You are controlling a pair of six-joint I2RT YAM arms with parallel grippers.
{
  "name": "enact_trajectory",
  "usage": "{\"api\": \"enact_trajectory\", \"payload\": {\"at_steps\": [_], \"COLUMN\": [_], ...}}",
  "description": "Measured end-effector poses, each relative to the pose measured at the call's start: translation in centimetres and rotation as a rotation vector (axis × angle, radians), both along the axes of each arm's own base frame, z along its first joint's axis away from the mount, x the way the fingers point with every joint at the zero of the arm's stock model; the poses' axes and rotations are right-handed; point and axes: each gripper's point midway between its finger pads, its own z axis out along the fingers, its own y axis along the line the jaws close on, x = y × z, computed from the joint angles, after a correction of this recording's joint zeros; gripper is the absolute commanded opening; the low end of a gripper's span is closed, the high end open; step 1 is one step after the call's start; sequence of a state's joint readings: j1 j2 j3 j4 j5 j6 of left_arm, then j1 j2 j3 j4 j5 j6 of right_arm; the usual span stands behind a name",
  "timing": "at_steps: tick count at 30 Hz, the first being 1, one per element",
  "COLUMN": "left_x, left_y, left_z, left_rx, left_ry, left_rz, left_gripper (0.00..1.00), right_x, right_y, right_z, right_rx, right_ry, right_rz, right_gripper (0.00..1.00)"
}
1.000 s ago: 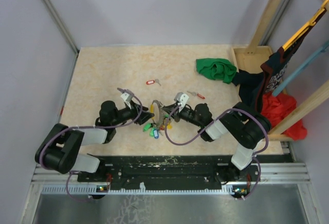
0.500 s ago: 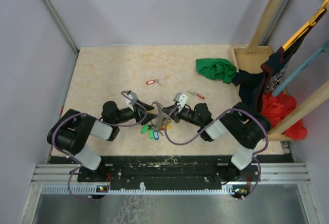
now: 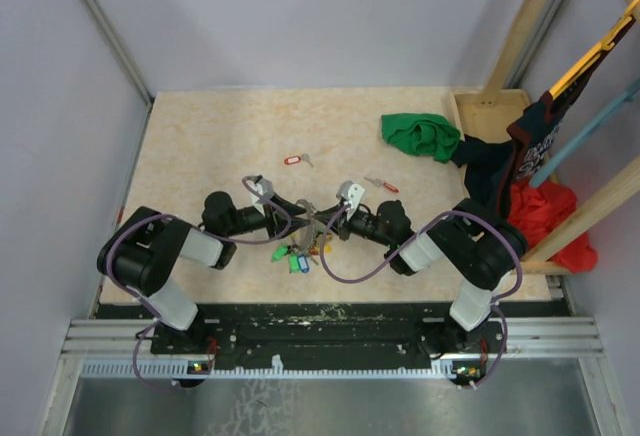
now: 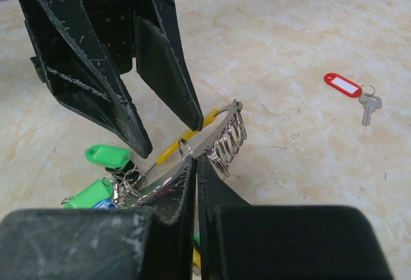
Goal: Put the keys on the keyring
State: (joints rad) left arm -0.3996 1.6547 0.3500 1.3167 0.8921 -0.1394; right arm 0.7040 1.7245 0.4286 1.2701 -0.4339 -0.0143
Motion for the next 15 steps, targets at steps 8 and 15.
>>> {"api": "enact_trajectory", "payload": {"at_steps": [8,15], "left_x": [0.18,0.04], "left_y": [-0.33,-0.72], "left_z": [-0.11,-0.79], "left_rx": [0.015,0.042], "left_ry": [-0.015,-0.008], "left_rz": [-0.013,-0.029], "left_gripper": [0.34,0.17], "right_x": [0.09,-0.05], "right_y": [0.42,0.42], "right_z": [0.54,0.17], "right_rx": [0.008,-0.002], "right_ry": [-0.010,0.003], "right_rz": [0.017,0.022], "right_gripper": [0.00,0.00]}}
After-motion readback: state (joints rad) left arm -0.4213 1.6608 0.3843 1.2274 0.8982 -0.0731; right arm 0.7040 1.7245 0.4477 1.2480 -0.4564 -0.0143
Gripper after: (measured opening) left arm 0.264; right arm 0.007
